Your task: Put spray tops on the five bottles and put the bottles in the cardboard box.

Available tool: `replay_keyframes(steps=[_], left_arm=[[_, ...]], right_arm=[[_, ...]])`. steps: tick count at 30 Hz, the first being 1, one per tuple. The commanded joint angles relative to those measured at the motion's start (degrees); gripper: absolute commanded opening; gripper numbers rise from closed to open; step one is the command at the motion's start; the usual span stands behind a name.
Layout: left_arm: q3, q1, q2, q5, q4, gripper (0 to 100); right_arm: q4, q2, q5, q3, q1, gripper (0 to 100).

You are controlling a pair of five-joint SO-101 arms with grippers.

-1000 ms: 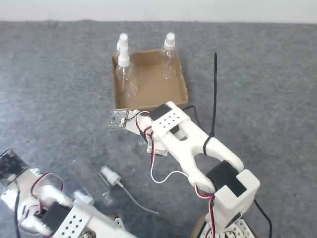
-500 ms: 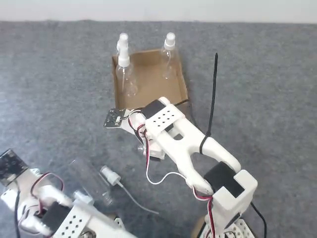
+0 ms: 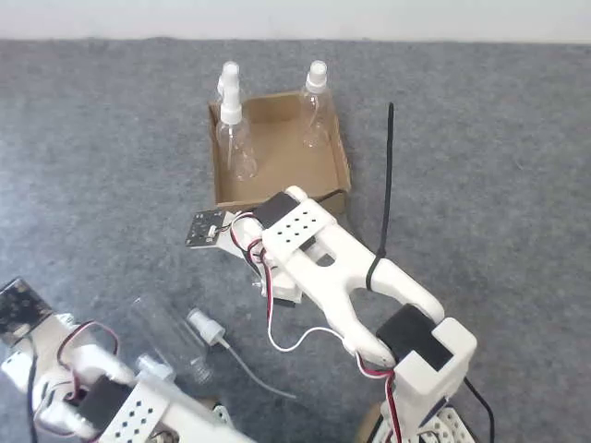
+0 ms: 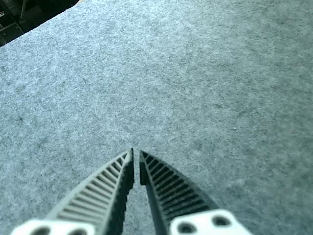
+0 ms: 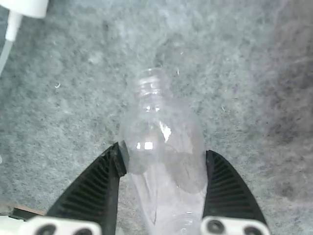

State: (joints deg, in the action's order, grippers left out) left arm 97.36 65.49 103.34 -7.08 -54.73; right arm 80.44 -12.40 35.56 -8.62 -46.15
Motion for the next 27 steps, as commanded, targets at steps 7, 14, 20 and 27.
replay_keyframes(steps=[7,14,20,27], left_arm=[[-0.84,-0.26,0.88,0.44,-0.62,1],[-0.84,-0.26,0.88,0.44,-0.62,1],[-0.84,-0.26,0.88,0.44,-0.62,1],[-0.84,-0.26,0.88,0.44,-0.62,1]], right_arm=[[3.03,1.01,-0.62,3.43,-0.4,26.6],[3.65,0.84,-0.26,3.43,0.04,23.2],[3.65,0.92,-0.26,3.34,1.19,13.7],[3.82,1.01,-0.53,3.34,3.74,9.8]])
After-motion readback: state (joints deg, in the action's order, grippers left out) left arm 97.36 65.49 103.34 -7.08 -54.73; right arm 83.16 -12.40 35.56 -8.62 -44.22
